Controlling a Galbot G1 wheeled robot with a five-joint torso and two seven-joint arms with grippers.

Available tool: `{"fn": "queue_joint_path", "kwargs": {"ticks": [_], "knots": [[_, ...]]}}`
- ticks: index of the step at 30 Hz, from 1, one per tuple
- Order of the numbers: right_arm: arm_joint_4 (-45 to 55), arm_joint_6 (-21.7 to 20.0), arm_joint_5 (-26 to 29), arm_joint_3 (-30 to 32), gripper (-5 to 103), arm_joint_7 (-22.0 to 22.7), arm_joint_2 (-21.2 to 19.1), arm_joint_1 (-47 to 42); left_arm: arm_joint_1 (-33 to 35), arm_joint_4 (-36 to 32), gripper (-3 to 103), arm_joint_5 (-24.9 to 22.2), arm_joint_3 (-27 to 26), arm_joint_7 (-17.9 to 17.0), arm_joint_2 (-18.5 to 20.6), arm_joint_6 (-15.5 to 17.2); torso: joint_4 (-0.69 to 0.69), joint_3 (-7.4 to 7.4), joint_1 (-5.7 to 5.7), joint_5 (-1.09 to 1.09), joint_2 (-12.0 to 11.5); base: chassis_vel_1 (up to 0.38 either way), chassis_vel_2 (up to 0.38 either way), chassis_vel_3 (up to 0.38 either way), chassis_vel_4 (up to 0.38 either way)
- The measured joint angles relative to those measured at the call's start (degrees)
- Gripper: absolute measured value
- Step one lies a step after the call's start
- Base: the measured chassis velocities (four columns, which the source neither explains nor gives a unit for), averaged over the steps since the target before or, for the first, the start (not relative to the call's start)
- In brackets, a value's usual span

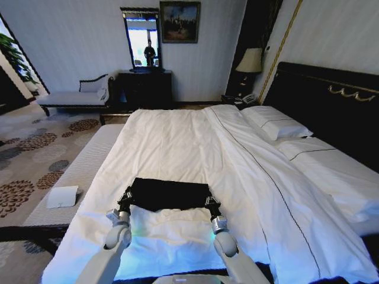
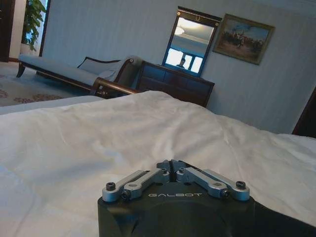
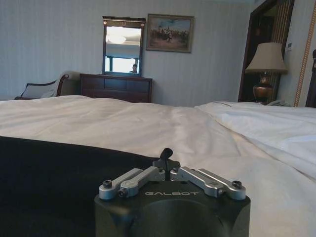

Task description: Fold the clothes on the bed.

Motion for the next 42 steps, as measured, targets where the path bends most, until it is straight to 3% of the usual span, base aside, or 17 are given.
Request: {"fn": "queue_joint_path", "kwargs": {"ticks": [10,12,14,17,21,22,24,26,27,28,30,31,33,34,36,40,42], "knots": [[1.1,0.0,-0.5,0.4,-1,-0.8,0.5,-2.4,1.1,-1.6,0,0.8,0.1,-1.5,0.3,1.1,-0.02,0.0,0.0,-0.01,0.0,0.0,0.0,0.0,0.0],[3.0,0.0,-0.6,1.0,9,-1.6,0.6,-4.1,4.3,-4.0,10,1.7,-0.8,-1.0,1.1,1.6,-0.02,0.0,0.01,0.0,0.0,0.0,0.0,0.0,0.0],[4.0,-0.1,-0.6,1.2,9,-1.8,0.6,-4.9,5.7,-4.9,10,2.2,-1.3,-0.5,1.4,1.7,-0.01,0.0,0.0,0.0,0.0,0.0,0.0,0.0,0.0],[8.9,-0.2,-0.3,2.1,25,-1.9,0.5,-8.5,11.8,-9.2,26,4.0,-4.9,1.8,2.8,1.5,0.01,0.0,-0.01,-0.01,0.0,0.0,0.0,0.0,0.0],[14.7,-1.3,1.3,2.9,37,-1.8,-0.6,-11.2,14.1,-13.8,37,3.0,-7.4,1.9,3.9,1.7,0.01,-0.01,-0.01,0.0,0.0,0.0,0.0,0.0,0.0],[16.9,-2.8,2.9,2.9,47,-1.4,-1.5,-11.6,13.9,-15.8,43,2.2,-7.5,1.3,4.4,2.6,-0.01,-0.01,-0.01,0.0,0.0,0.0,0.0,0.0,0.0],[18.1,-4.0,4.2,2.9,47,-1.1,-2.2,-11.3,13.2,-16.8,49,1.9,-7.2,0.5,4.8,3.3,-0.01,-0.01,-0.01,0.0,0.0,0.0,0.0,0.0,0.0],[18.8,-5.8,6.6,2.4,58,-0.6,-3.6,-9.6,11.1,-17.6,59,1.9,-5.4,-0.4,5.6,4.6,-0.01,-0.01,-0.01,0.01,0.0,0.0,0.0,0.0,0.0],[18.7,-6.5,7.7,2.1,63,-0.4,-4.2,-8.4,9.9,-17.6,59,2.0,-4.3,-1.0,5.9,5.3,-0.01,0.0,-0.01,0.0,0.0,0.0,0.0,0.0,0.0],[18.0,-7.9,9.9,1.2,69,-0.3,-5.5,-6.1,6.7,-16.9,70,2.2,-1.4,-2.0,6.7,6.7,0.01,0.0,-0.01,0.01,0.0,0.0,0.0,0.0,0.0],[17.3,-9.0,11.6,0.4,69,-0.3,-6.3,-4.5,4.6,-16.2,70,2.2,0.5,-2.6,7.1,7.4,-0.01,0.0,0.0,0.02,0.0,0.0,0.0,0.0,0.0],[17.0,-9.6,12.3,0.1,74,-0.4,-6.6,-3.7,3.6,-15.7,76,2.2,1.5,-2.8,7.3,7.8,-0.01,0.01,0.0,0.02,0.0,0.0,0.0,0.0,0.0],[13.1,-12.7,16.9,-3.1,85,-1.0,-8.5,3.4,-5.5,-10.6,86,1.5,10.1,-4.0,8.5,9.6,-0.02,0.01,0.0,0.0,0.0,0.0,0.0,0.0,0.0],[13.1,-12.7,16.9,-3.1,85,-1.0,-8.5,3.4,-5.5,-10.6,86,1.5,10.1,-4.0,8.5,9.6,-0.02,0.01,0.0,0.0,0.0,0.0,0.0,0.0,0.0],[8.5,-13.4,17.7,-6.4,96,-1.4,-8.5,9.5,-11.4,-6.4,96,0.3,15.6,-4.4,8.7,10.1,-0.03,0.02,0.02,0.0,0.0,0.0,0.0,0.0,0.0],[2.9,-13.8,18.8,-10.5,100,-1.5,-6.9,14.8,-16.3,-1.6,100,0.0,20.6,-4.6,8.1,10.1,-0.01,0.02,0.03,0.02,0.0,0.0,0.0,0.0,0.0],[-1.2,-13.8,18.7,-13.5,100,-1.9,-4.9,17.8,-18.7,2.0,100,2.1,23.3,-4.5,6.8,9.3,-0.01,0.02,0.03,-0.02,0.0,0.0,0.0,0.0,0.0]]}}
